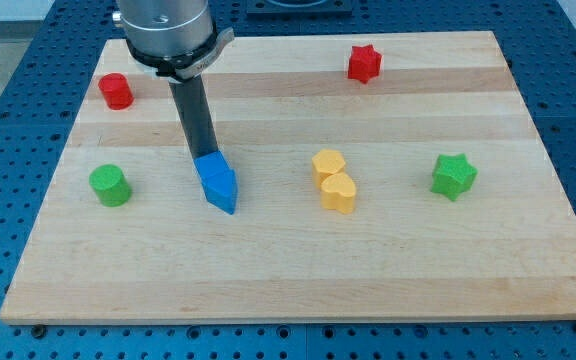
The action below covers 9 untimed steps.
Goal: Move the arm left to the red circle
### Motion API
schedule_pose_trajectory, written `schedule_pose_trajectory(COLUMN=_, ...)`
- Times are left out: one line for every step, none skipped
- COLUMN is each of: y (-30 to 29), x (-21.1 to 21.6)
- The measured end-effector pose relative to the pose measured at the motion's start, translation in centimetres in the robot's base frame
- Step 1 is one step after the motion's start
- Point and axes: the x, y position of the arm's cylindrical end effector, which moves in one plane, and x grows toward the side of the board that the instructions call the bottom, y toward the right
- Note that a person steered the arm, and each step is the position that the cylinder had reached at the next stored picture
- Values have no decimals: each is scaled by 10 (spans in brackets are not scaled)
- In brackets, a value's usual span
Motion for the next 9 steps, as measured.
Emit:
schedule_pose_trajectory(y=7, x=-40)
schedule_pose_trajectory(y=3, x=-88)
schedule_pose_trajectory(y=-16, x=-136)
schedule_pose_trajectory(y=-37, x=-181)
schedule_pose_trajectory(y=-71, x=-215)
schedule_pose_trajectory(y=-114, x=-229)
schedule_pose_trajectory(y=-160, x=-205)
schedule_pose_trajectory(y=-187, x=-188)
schedule_pose_trajectory(y=-187, x=-188)
